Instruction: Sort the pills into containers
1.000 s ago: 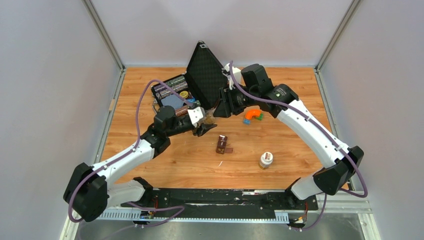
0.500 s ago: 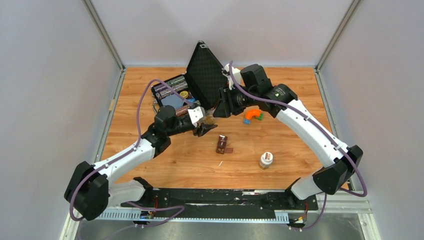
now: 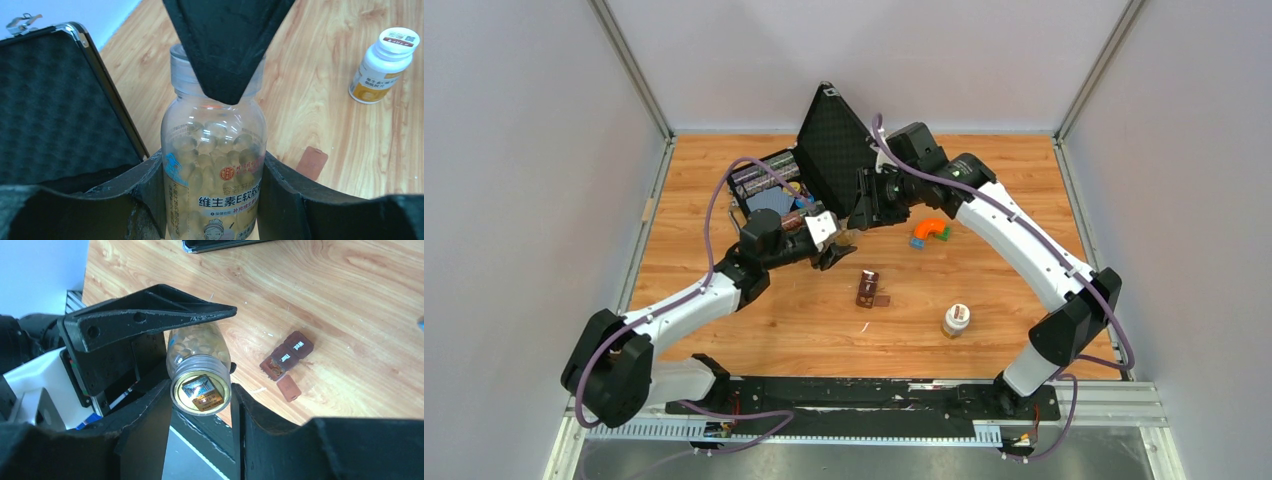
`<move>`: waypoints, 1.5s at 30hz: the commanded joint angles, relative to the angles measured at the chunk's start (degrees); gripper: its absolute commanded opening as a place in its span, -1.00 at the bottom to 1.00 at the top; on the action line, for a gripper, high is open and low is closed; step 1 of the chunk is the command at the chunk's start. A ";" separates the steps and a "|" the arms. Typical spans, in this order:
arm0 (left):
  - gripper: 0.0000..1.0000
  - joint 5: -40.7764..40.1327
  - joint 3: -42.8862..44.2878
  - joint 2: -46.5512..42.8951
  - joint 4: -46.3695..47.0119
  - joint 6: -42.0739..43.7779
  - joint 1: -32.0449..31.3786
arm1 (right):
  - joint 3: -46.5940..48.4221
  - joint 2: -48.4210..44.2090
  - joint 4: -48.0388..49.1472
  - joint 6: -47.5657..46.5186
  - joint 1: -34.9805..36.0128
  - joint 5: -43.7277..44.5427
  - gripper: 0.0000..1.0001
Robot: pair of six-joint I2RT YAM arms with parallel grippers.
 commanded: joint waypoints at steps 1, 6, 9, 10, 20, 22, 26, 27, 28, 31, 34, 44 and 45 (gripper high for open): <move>-1.00 1.35 2.62 -0.83 15.99 1.61 -1.37 | 4.05 3.25 -1.33 10.25 1.29 -0.37 -0.22; -1.00 -0.52 1.60 -0.82 20.63 -3.71 -1.33 | 5.22 3.59 0.15 13.54 1.24 -1.74 -0.21; -1.00 0.42 0.91 -0.75 23.05 -7.73 -1.39 | 6.20 3.98 0.50 13.58 1.21 -4.42 -0.19; -1.00 0.77 0.80 -0.68 23.93 -8.89 -1.34 | 6.27 3.96 0.63 13.43 1.25 -5.22 -0.18; -1.00 2.54 0.45 -1.86 21.51 -8.93 -1.36 | 3.70 2.96 -0.82 9.45 1.47 -4.24 -0.14; -1.00 2.28 0.55 -1.86 20.80 -8.89 -1.37 | 3.53 2.79 -0.71 9.87 1.72 -3.01 -0.02; -1.00 1.47 0.04 -2.15 19.75 -9.14 -1.32 | 3.73 1.05 1.11 10.72 1.74 -0.27 0.27; -1.00 0.87 -0.21 -2.37 19.37 -9.15 -1.35 | 3.89 0.23 1.97 10.76 1.75 0.43 0.36; -1.00 0.69 -0.87 -2.48 19.15 -9.33 -1.33 | 4.39 -0.42 2.46 10.64 1.72 1.19 0.47; -1.00 0.35 -2.21 -3.25 18.33 -9.90 -1.30 | 5.48 -2.68 3.71 9.75 1.69 2.64 0.84; -1.00 0.37 -3.41 -3.86 17.93 -11.08 -1.30 | 4.41 -5.55 5.01 7.44 1.56 3.73 1.00; -1.00 4.11 -2.77 -6.13 12.44 -11.63 -1.29 | -2.14 -12.63 5.44 -15.34 -0.40 -8.03 0.99; -1.00 4.64 -2.67 -6.25 11.81 -11.36 -1.29 | -3.13 -13.18 5.09 -17.34 -0.40 -7.28 0.99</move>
